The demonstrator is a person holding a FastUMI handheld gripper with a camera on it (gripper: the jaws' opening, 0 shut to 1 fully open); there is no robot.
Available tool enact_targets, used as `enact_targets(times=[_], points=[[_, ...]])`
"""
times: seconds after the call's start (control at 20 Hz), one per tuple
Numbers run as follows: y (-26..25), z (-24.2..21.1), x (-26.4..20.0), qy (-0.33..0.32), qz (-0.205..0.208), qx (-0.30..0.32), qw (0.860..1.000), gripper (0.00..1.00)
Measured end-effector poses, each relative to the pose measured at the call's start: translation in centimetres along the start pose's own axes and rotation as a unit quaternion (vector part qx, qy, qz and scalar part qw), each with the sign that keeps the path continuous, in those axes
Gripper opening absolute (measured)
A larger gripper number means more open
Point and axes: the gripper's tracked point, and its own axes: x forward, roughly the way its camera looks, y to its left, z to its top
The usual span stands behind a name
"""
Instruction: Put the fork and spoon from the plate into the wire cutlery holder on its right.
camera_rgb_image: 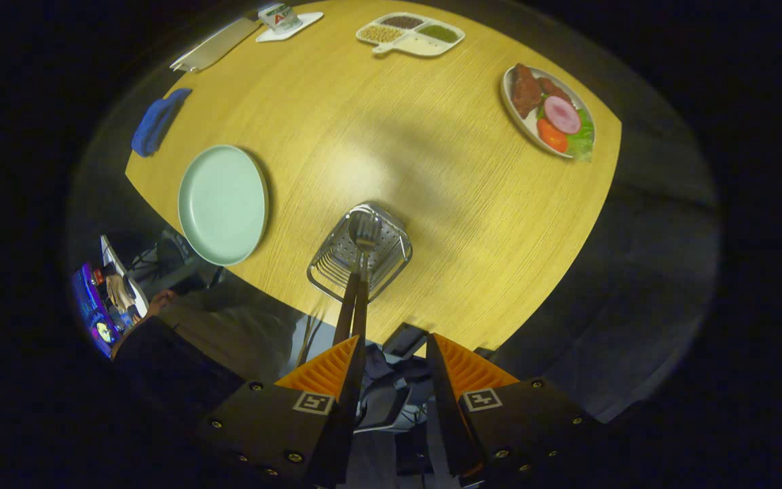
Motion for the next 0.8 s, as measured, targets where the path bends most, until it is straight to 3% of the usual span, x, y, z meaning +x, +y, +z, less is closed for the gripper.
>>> enact_targets(times=[0.1,0.2,0.3,0.4,0.7,0.8], points=[[1.4,0.7,-1.6,-0.083,0.004,0.036,0.996,0.54],[3.4,1.5,-3.4,-0.177,0.017,0.079,0.981,0.54],[5.0,2.6,-5.3,-0.276,0.022,0.121,0.953,0.54],[6.6,3.5,-7.6,-0.371,0.016,0.149,0.917,0.54],[9.5,2.5,-11.0,-0.518,-0.015,0.197,0.833,0.54],[11.1,2.0,-13.5,-0.575,-0.029,0.202,0.792,0.54]])
